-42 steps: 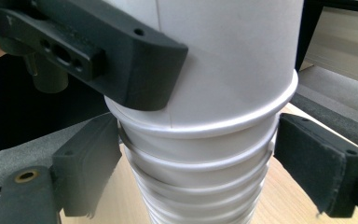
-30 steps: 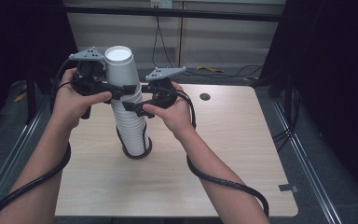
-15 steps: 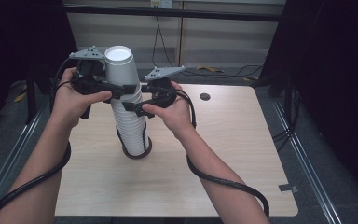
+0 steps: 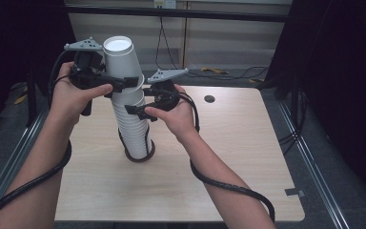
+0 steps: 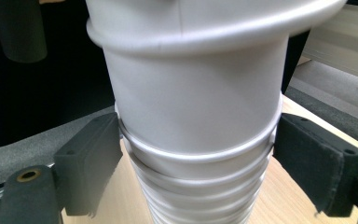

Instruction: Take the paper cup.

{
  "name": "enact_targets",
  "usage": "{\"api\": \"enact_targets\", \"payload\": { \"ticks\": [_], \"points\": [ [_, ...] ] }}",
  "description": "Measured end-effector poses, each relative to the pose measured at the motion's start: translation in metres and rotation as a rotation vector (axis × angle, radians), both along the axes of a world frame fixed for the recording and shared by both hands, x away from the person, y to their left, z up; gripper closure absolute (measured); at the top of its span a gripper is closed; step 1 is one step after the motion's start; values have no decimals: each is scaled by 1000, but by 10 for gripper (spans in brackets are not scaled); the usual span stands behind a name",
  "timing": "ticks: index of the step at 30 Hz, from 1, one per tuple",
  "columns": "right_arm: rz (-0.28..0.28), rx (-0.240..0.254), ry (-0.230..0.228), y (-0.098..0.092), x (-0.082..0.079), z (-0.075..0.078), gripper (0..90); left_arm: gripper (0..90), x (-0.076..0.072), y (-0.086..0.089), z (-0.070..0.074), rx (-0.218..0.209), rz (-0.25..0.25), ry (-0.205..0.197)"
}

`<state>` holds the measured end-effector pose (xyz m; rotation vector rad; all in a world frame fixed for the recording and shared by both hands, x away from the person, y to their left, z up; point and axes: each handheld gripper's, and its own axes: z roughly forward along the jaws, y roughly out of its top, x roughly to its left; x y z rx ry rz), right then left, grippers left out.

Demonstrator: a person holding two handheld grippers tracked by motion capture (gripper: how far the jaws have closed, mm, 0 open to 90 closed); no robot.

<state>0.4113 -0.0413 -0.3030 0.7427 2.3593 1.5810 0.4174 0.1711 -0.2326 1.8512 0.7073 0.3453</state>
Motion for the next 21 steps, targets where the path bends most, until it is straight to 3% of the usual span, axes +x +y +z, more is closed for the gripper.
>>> {"api": "enact_targets", "payload": {
  "ticks": [2, 11, 21],
  "points": [
    [1, -1, 0, 0, 0, 0, 151, 148, 0, 0, 2, -12, 4, 6],
    [8, -15, -9, -1, -1, 0, 163, 148, -2, -1, 17, 11, 16, -14],
    [9, -16, -15, -3, -3, -1, 176, 148, -6, 5, 26, -19, 36, -38]
  ]
}}
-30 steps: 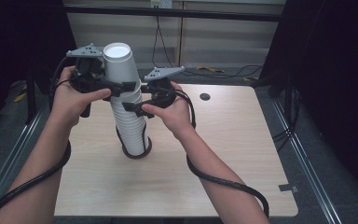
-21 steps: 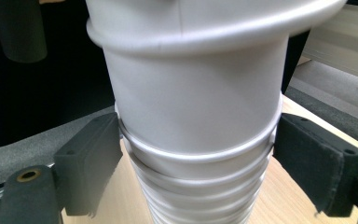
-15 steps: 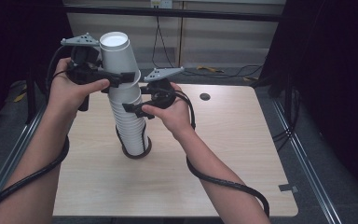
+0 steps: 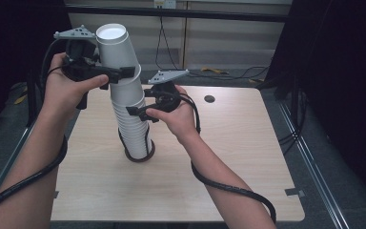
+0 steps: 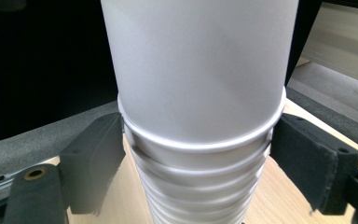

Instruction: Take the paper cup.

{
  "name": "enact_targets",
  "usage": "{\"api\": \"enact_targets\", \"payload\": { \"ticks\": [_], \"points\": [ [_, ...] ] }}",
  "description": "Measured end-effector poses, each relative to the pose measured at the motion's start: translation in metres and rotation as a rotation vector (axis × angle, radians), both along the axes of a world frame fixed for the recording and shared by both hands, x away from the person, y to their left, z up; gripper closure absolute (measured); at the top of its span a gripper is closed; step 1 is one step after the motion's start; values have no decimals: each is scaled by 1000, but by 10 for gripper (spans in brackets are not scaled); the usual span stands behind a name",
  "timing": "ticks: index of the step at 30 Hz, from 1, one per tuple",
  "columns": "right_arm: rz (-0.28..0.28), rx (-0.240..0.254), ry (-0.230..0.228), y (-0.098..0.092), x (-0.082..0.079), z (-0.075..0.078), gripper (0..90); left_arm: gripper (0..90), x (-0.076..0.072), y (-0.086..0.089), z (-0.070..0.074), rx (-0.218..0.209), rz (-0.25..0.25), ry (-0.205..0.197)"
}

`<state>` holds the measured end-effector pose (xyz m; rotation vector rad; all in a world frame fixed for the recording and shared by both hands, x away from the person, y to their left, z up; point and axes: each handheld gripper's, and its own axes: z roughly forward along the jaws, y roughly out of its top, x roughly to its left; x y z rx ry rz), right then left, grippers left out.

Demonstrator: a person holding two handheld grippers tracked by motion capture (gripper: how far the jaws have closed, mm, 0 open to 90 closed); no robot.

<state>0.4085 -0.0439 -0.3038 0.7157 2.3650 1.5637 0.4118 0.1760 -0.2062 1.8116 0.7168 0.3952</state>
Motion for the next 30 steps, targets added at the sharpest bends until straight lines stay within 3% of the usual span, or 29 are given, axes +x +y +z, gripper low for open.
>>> {"api": "enact_targets", "payload": {
  "ticks": [13, 16, 30],
  "points": [
    [-6, -10, -3, -9, -2, -2, 188, 150, -6, 4, 10, -14, 4, -18],
    [-2, -20, -1, -10, -3, -3, 188, 150, -8, 5, 13, -37, 6, -22],
    [0, -43, 10, -27, -9, -15, 187, 151, -19, 4, 26, -27, -7, -51]
  ]
}}
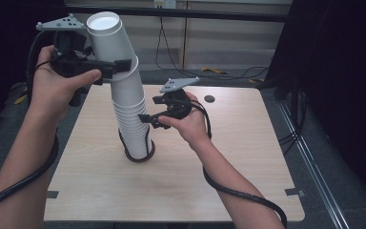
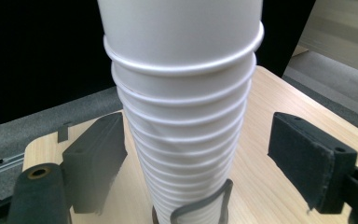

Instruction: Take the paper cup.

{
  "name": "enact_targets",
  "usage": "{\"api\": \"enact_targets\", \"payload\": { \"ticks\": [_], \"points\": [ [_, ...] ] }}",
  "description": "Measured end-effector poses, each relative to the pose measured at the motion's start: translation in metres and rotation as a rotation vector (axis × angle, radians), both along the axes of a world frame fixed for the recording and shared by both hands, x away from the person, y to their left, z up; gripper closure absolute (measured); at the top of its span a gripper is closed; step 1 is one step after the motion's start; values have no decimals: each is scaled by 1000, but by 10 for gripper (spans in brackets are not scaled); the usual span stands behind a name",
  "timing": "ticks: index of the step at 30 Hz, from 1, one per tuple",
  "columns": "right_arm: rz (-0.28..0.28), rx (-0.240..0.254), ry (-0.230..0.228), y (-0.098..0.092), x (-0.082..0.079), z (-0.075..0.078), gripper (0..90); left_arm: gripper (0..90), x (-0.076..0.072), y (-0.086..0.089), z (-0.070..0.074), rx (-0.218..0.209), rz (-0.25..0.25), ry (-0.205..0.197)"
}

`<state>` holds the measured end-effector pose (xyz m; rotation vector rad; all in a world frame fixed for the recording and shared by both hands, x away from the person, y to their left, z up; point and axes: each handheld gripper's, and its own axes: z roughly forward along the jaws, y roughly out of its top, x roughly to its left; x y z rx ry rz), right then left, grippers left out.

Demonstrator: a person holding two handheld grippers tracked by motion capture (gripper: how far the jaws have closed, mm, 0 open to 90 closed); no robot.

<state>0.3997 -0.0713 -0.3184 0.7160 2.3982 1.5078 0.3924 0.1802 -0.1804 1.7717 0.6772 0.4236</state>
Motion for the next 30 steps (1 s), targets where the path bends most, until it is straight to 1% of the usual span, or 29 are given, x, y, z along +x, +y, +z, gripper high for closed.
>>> {"api": "enact_targets", "payload": {
  "ticks": [1, 4, 6, 12, 14, 15, 17, 20, 22, 24, 26, 29, 30],
  "points": [
    [0, -2, 1, -1, 0, 0, 187, 151, 0, 0, 1, -5, -2, 0],
    [-7, -4, 4, -5, 0, -2, 187, 151, -1, -1, 4, -1, -4, -3],
    [-6, 3, 7, -7, 0, -2, 187, 151, -2, -3, 6, 3, -6, -8],
    [-6, 0, 8, -10, -1, -5, 187, 151, -5, -5, 12, -4, -16, -20],
    [-5, -1, 13, -11, -1, -6, 187, 152, -7, -7, 12, -12, -29, -20],
    [-4, -4, 13, -12, -1, -7, 187, 152, -8, -9, 12, -8, -37, -21],
    [-3, 0, 20, -14, -2, -9, 187, 153, -10, -13, 11, -18, -55, -20],
    [-1, 4, 22, -18, -2, -11, 187, 154, -13, -22, 9, -2, -83, -20],
    [-2, 4, 25, -21, -2, -14, 186, 154, -14, -27, 8, 2, -100, -23],
    [0, 6, 28, -25, -3, -16, 187, 155, -15, -32, 6, -6, -117, -20],
    [-3, 4, 29, -31, -3, -17, 187, 156, -18, -39, 5, -9, -135, -26],
    [-4, 2, 32, -38, -4, -19, 186, 156, -21, -46, 5, 5, -150, -34],
    [-6, 3, 32, -41, -5, -19, 187, 156, -22, -49, 5, 3, -158, -36]
  ]
}}
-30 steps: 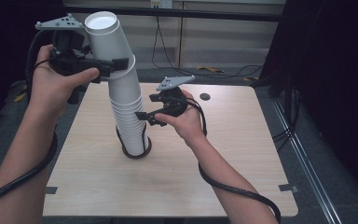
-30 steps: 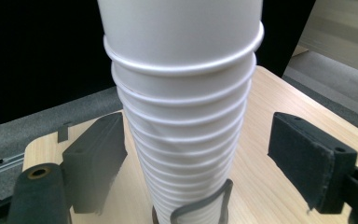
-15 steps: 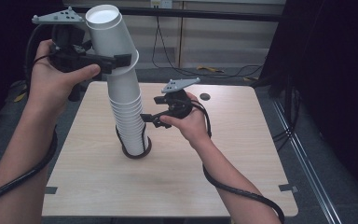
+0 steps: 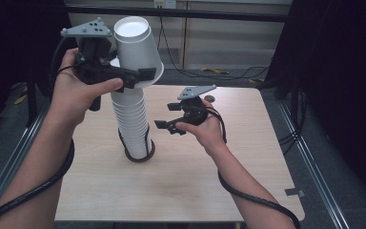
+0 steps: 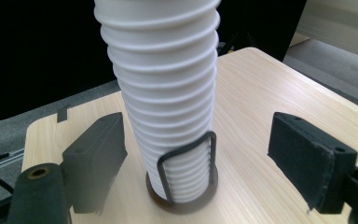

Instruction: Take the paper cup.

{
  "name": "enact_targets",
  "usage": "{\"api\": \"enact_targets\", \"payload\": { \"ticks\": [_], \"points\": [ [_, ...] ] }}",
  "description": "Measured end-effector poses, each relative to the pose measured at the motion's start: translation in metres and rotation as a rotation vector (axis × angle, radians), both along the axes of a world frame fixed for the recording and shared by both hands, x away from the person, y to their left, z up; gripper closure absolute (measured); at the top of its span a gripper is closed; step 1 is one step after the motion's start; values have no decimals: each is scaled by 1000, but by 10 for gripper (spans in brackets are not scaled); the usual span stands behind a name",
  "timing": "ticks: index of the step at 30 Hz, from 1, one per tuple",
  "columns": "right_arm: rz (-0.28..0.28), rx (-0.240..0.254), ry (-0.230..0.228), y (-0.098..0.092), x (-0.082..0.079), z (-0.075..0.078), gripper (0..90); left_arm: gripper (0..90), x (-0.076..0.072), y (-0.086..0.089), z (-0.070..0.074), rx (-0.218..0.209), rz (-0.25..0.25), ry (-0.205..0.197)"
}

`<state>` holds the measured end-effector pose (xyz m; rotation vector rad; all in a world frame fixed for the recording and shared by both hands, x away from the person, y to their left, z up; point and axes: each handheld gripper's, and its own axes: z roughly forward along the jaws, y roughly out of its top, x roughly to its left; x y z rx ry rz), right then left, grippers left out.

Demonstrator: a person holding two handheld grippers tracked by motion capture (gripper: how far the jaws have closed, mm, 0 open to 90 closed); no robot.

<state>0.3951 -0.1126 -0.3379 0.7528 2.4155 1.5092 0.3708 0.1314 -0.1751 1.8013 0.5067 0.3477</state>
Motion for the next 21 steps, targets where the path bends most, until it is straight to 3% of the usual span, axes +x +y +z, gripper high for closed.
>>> {"api": "enact_targets", "payload": {
  "ticks": [5, 11, 21],
  "points": [
    [-15, 7, 3, -15, -1, -4, 186, 156, -1, -13, -1, 8, -35, -2],
    [-12, 7, 19, -33, -3, -11, 187, 158, -2, -30, -14, 34, -73, 17],
    [-5, -26, 12, -54, -10, -16, 195, 159, -4, -47, -34, 111, -111, 28]
  ]
}}
